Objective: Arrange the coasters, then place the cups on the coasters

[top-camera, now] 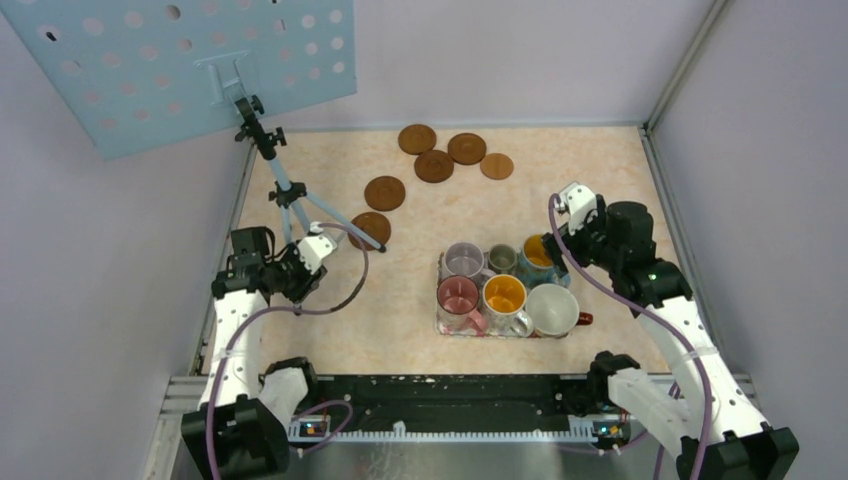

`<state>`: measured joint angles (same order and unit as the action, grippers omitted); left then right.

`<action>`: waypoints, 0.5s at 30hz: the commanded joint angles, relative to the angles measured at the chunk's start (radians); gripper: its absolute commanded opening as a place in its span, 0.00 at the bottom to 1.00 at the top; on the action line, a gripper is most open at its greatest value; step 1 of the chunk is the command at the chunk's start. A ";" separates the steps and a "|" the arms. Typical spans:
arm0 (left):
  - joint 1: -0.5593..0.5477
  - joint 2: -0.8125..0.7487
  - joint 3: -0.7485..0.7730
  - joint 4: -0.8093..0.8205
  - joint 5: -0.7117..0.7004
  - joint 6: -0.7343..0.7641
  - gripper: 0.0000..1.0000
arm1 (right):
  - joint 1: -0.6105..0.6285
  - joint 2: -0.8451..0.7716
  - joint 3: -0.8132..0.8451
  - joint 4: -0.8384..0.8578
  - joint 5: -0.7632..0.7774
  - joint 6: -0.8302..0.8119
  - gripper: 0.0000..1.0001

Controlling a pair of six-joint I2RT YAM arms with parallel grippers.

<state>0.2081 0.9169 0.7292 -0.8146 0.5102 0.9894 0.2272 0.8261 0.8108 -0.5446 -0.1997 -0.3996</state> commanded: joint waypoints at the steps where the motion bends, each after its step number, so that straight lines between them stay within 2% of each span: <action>1: 0.071 0.048 0.007 0.122 0.019 0.060 0.49 | 0.012 -0.017 -0.004 0.008 0.009 -0.010 0.92; 15: 0.282 0.291 0.123 0.146 0.130 0.175 0.47 | 0.011 -0.013 -0.012 0.009 0.013 -0.012 0.92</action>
<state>0.4423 1.1545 0.7849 -0.7570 0.5922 1.1015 0.2272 0.8253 0.8051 -0.5465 -0.1921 -0.4004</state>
